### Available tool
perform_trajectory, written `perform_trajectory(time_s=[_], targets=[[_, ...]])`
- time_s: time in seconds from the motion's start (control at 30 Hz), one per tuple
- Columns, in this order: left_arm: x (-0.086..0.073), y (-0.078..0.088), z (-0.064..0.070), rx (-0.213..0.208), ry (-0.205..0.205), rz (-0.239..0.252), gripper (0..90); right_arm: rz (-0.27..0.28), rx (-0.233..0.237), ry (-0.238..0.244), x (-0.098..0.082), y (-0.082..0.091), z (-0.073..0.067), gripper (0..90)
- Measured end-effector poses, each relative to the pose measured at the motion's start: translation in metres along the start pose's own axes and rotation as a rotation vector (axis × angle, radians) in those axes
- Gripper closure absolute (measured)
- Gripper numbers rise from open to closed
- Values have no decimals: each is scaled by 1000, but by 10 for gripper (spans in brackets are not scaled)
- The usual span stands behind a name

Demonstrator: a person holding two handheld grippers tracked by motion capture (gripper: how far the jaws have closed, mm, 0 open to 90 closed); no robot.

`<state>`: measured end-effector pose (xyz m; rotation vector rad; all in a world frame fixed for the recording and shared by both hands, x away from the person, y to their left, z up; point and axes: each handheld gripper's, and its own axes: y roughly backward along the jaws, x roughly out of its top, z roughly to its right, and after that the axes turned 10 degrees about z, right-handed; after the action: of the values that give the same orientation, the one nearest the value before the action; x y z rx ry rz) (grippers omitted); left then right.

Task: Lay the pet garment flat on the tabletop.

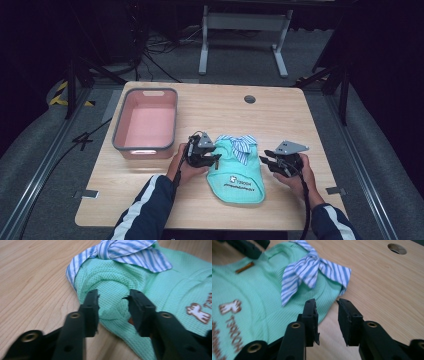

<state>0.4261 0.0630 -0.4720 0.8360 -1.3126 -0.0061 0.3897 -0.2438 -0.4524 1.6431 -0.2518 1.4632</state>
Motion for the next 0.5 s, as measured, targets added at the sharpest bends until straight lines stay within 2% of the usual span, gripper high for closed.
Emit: perform_trajectory(time_s=[0.1,0.17,0.23,0.3,0.37,0.4,0.47,0.5], targets=[[0,-7,-1,-3,3,-17,708,34,-1,-40,1,-12,8,740],[0,-8,-1,-6,4,-17,718,36,-8,-45,2,-16,9,750],[0,-11,-2,-10,-10,-27,722,49,-4,-45,5,-28,9,779],[0,-11,-2,-12,-8,-30,726,24,3,-27,5,-36,6,786],[0,-12,-3,-12,-16,-31,732,-14,-14,-8,3,-44,5,794],[0,-12,-3,-12,-16,-31,738,-14,-14,-8,3,-44,5,794],[0,-10,-3,-19,-24,-40,763,-72,-38,-18,-4,-52,8,791],[-1,-10,-3,-19,-22,-42,774,-60,-38,-27,-5,-52,9,790]])
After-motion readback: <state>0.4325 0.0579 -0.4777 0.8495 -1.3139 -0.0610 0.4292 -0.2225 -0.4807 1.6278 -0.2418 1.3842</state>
